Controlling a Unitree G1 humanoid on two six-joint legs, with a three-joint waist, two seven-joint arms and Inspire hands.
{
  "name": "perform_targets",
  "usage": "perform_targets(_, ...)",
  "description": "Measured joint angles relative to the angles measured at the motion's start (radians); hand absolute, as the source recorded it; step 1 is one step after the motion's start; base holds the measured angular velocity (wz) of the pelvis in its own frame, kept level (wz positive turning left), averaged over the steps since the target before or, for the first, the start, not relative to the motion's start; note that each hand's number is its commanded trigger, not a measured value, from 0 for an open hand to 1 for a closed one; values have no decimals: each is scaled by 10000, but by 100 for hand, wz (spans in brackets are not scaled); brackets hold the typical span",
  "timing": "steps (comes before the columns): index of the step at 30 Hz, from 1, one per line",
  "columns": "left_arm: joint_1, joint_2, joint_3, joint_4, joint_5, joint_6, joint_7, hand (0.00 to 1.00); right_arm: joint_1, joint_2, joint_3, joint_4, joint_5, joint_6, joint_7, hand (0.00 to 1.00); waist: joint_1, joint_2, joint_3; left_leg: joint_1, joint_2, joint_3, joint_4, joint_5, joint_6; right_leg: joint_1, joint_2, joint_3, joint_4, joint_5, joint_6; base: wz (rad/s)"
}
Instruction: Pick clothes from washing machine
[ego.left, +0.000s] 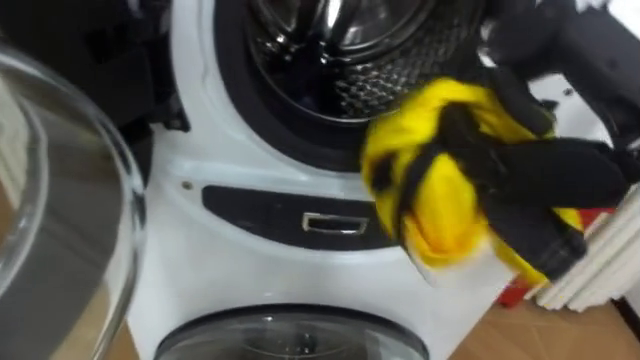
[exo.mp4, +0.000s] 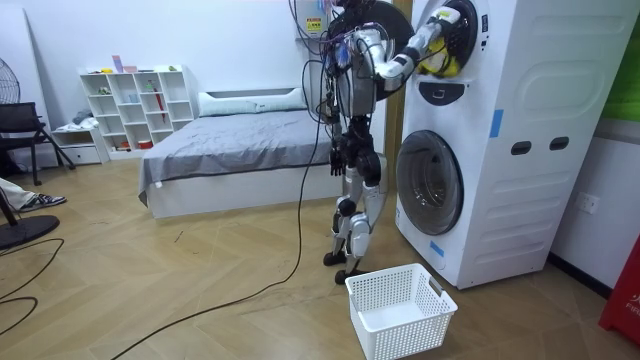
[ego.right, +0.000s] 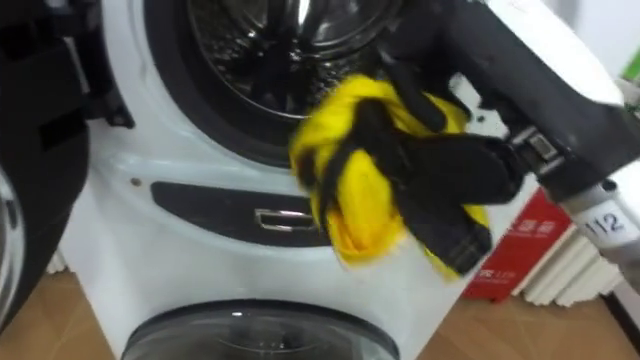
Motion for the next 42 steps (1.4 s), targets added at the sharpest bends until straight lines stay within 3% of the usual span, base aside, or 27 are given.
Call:
perform_targets(4, 77, 3, 163, 26, -4, -38, -5, 0, 618, 189, -781, -43, 31, -163, -200, 100, -301, 157, -56, 46, 46, 226, 0, -62, -6, -111, 59, 244, 14, 15, -6, -17)
perform_targets(8, 187, 4, 157, 18, 73, -77, -11, 0, 878, 474, -1302, 106, 28, -196, -353, 100, -455, 223, -44, 187, 90, 626, 26, -62, -8, -65, 100, 559, 13, 43, -12, -26)
perform_targets(11, 337, -21, 146, 8, 82, -57, -32, 0, 1518, 897, -1799, 412, 19, -183, -499, 100, -607, 220, -35, 176, 208, 1312, 17, -91, -56, -325, 220, 1047, 46, 124, -52, -48)
perform_targets(14, 225, 16, 70, -8, 73, -7, -77, 0, 2256, 1191, -1901, 544, 25, -180, -491, 100, -853, 279, 5, 178, 301, 1621, 19, -189, -97, -390, 344, 1349, 31, 194, -63, -38)
perform_targets(17, -169, 192, -47, -8, 69, 26, -115, 0, 2753, 1783, -1901, 1374, 64, -89, -488, 100, -904, 343, 52, 190, 449, 2154, 18, -335, -133, -642, 543, 1866, 258, 268, -97, -56)
perform_targets(19, -674, 290, -362, -17, 10, 23, -110, 0, 3078, 1821, -1872, 1759, 253, 142, -482, 100, -1043, 386, 97, 163, 464, 2485, 14, -336, -134, -853, 609, 2235, 381, 316, -72, -56)
perform_targets(22, -1100, 367, -851, -15, -11, 21, -90, 0, 3064, 1820, -1782, 2573, 627, 186, -412, 100, -1134, 574, 197, 140, 514, 3198, -4, -337, -133, -1117, 757, 2882, 452, 453, -27, -62)
perform_targets(24, -1399, 522, -1454, -15, -21, 36, -85, 0, 3121, 1830, -1408, 3237, 796, 299, -388, 100, -1380, 577, 187, 19, 521, 3393, 38, -342, -138, -1357, 815, 3142, 548, 486, -10, -58)
perform_targets(26, -1615, 558, -1934, -1, -15, 52, -121, 0, 3155, 1980, -967, 3888, 664, 422, -298, 100, -1399, 628, 184, -80, 590, 3864, 45, -404, -166, -1601, 949, 3521, 581, 595, 13, -65)
perform_targets(29, -2023, 555, -2631, 66, -70, 55, -303, 0, 3093, 2352, -448, 5492, 696, 511, -161, 100, -1459, 816, 143, -267, 610, 4315, 76, -421, -164, -1915, 1041, 3818, 692, 706, 38, -52)
perform_targets(31, -2294, 528, -3234, 39, -373, 16, -499, 0, 3061, 2530, -211, 6758, 716, 526, -180, 100, -1665, 1043, 133, -352, 600, 4355, 158, -441, -142, -2095, 1061, 3957, 769, 716, 47, -31)
perform_targets(32, -2332, 520, -3517, 32, -402, 10, -538, 0, 2896, 2627, -124, 7285, 748, 529, -189, 100, -1686, 1225, 167, -380, 588, 4514, 179, -440, -142, -2227, 1099, 4105, 879, 713, 58, -39)
perform_targets(34, -2386, 464, -3713, 48, -434, 13, -616, 0, 2461, 2637, 136, 8319, 743, 472, -196, 100, -1904, 1528, 110, -579, 575, 4587, 282, -450, -130, -2418, 1097, 4239, 868, 727, 116, -34)
perform_targets(37, -2662, 274, -3796, 76, -427, 49, -770, 0, 1845, 2670, 532, 10101, 698, 462, -426, 100, -2118, 1905, 118, -900, 558, 4619, 442, -451, -130, -2788, 1093, 4342, 1084, 724, 147, -12)
perform_targets(40, -2856, 228, -3809, 82, -427, -165, -847, 0, 1377, 2792, 877, 11232, 695, 305, -593, 100, -2208, 2115, 191, -1243, 557, 4626, 457, -451, -129, -3192, 1127, 4313, 1330, 720, 147, -3)
perform_targets(42, -2980, 182, -3825, 81, -441, -306, -873, 0, 1051, 2877, 908, 11882, 648, 162, -692, 100, -2193, 2209, 191, -1474, 541, 4622, 494, -451, -126, -3518, 1143, 4314, 1490, 706, 155, 0)
